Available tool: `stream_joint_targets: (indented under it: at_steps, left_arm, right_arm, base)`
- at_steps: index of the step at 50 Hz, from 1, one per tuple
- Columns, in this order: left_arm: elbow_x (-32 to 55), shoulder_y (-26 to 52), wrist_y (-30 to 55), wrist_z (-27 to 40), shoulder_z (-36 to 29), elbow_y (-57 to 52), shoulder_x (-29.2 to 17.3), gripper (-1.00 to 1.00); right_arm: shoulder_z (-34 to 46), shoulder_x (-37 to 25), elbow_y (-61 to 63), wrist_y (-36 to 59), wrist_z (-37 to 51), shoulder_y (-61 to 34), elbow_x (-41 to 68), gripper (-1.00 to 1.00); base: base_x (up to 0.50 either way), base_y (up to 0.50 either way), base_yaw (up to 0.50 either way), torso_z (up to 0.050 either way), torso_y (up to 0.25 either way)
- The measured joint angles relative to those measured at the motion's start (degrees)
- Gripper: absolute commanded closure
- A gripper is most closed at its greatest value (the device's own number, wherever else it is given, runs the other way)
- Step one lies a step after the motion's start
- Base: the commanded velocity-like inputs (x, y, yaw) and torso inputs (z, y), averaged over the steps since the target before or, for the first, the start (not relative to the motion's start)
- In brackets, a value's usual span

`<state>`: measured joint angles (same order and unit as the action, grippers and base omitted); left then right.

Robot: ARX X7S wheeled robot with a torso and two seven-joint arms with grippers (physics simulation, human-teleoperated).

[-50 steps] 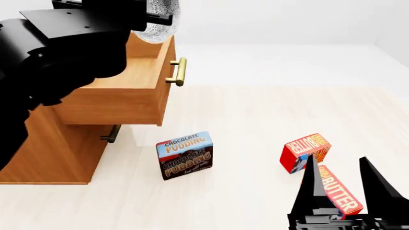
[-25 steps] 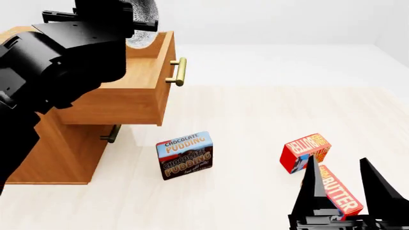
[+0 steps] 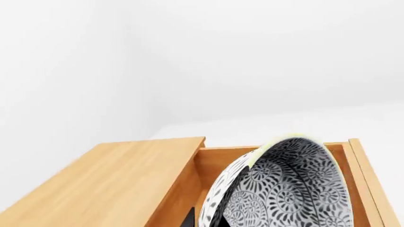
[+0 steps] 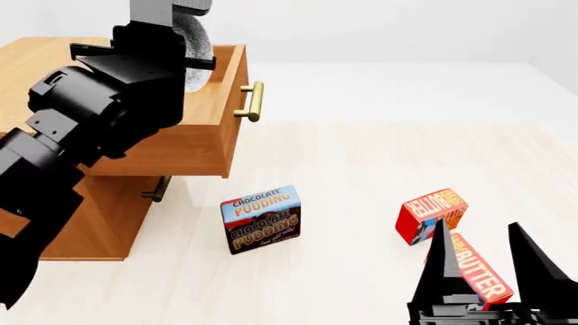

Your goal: Put the bowl in the top drawer of the cabinet.

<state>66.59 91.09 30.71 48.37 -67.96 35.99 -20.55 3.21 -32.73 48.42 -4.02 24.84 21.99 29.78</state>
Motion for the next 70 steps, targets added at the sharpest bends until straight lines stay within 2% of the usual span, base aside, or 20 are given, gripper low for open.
stream_joint_targets:
  at_steps: [33,70]
  left_arm:
    - [-3.9,-0.1,-1.4,-5.5,-2.5,16.5,6.0,1.0]
    - [-4.9,0.3,2.0,-11.3,-4.2,23.9,8.9,1.0]
  right_arm:
    - [0.7,0.1,-0.9,-0.3,0.1,-0.2,-0.3,-1.0]
    - [1.4,-0.3,-0.9,-0.2,0.3,-0.6,-0.3,-1.0]
  base:
    - [0.0,0.0,0.0,0.0,0.001]
    - [0.0,0.0,0.0,0.0,0.001]
